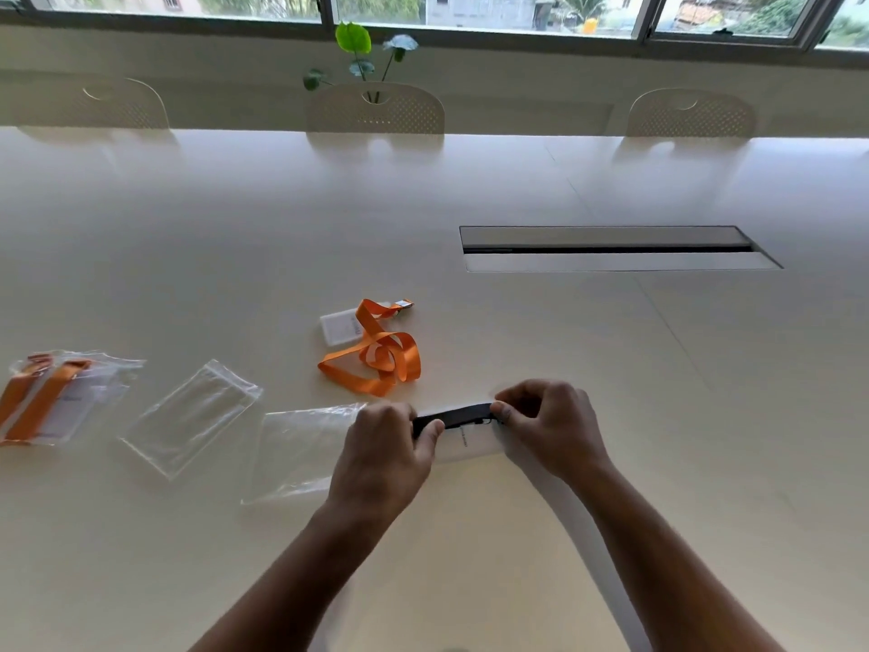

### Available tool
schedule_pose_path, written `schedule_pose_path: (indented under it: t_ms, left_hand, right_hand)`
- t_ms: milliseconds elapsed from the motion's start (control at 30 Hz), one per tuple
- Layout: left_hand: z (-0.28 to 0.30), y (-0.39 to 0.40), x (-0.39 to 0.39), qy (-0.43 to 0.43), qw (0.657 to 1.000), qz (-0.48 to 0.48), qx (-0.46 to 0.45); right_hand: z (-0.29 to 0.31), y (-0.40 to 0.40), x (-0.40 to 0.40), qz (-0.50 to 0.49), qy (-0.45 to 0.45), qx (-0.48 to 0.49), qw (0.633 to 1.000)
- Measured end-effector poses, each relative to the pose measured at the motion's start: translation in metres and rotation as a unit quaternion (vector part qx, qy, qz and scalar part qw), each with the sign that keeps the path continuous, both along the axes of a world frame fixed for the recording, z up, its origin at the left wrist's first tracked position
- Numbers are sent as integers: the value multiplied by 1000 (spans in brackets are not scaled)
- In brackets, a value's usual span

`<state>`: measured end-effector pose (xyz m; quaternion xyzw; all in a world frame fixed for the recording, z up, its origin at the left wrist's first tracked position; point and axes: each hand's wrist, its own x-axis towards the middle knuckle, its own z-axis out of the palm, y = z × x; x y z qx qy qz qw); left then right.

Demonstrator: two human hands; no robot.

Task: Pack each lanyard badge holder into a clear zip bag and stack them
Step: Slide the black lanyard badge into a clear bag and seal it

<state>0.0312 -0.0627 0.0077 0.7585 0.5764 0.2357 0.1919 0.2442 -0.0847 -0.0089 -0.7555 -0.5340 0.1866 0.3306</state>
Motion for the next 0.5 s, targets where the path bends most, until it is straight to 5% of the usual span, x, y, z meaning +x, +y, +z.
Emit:
schedule_pose_path:
  t_ms: [300,500]
  left_hand:
    - [-9,8,16,-247,953,115,-135]
    - [-10,2,31,-390,897,106,-177]
  right_hand:
    - [-15,-6,11,-57,146,50,986]
    - [-14,-5,17,-51,347,63,934]
